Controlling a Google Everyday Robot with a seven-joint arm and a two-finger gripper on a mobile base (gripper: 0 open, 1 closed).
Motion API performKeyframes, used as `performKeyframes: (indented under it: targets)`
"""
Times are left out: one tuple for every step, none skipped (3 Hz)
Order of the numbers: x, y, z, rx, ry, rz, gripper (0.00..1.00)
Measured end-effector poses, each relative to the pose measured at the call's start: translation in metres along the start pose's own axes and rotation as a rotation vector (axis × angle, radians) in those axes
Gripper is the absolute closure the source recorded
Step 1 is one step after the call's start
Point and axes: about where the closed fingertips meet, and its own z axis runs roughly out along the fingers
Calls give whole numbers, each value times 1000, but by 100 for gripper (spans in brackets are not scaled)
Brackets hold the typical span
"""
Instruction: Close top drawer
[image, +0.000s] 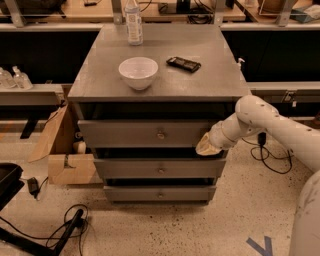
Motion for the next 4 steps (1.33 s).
performKeyframes:
  targets:
    - [-2, 3, -1, -4, -3, -8, 100]
    - [-15, 35, -12, -28, -25, -84, 100]
    - [-21, 66, -26, -72, -1, -140, 100]
    - [-35, 93, -101, -77, 108, -241, 100]
